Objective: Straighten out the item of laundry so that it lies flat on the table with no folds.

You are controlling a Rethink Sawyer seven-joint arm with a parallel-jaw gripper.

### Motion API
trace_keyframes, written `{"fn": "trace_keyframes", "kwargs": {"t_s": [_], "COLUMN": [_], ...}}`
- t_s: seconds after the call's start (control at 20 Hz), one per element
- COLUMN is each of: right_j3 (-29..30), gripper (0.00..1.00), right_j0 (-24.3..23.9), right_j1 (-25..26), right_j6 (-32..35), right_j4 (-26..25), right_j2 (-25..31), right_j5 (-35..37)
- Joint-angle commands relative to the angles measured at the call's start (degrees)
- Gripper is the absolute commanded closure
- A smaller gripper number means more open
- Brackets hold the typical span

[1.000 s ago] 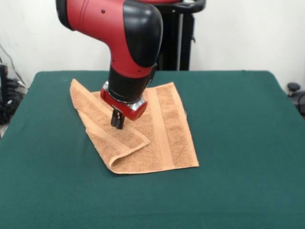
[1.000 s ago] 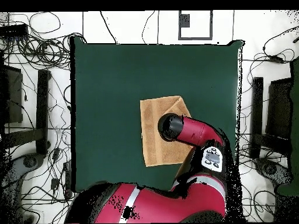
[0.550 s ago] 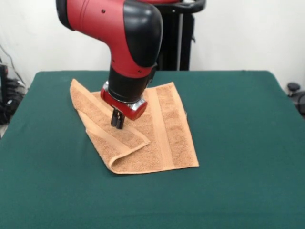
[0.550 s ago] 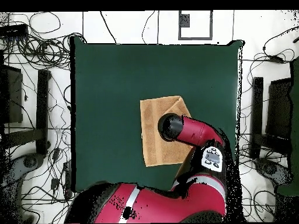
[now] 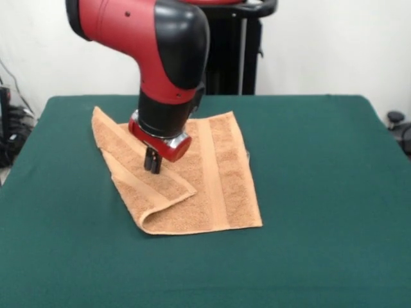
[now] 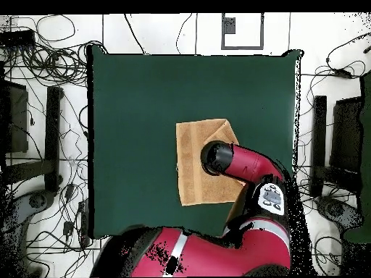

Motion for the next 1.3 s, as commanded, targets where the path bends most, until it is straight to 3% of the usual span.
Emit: {"fn": "trace_keyframes", "kwargs": {"t_s": [0.05,0.65,1.3], "right_j3": [0.38,-0.75,1.56], "gripper": [1.0,1.0,1.0], "right_j0": [-4.93,-10.78,-12.83], "right_j1": [2.55,0.46,-3.99], "right_j6": [-1.35,-4.06,-2.26], "right_j4": [-4.84,-10.56,-12.08], "right_j2": [6.15,9.37,13.58], "right_j5": [-4.87,-2.55,0.16]}}
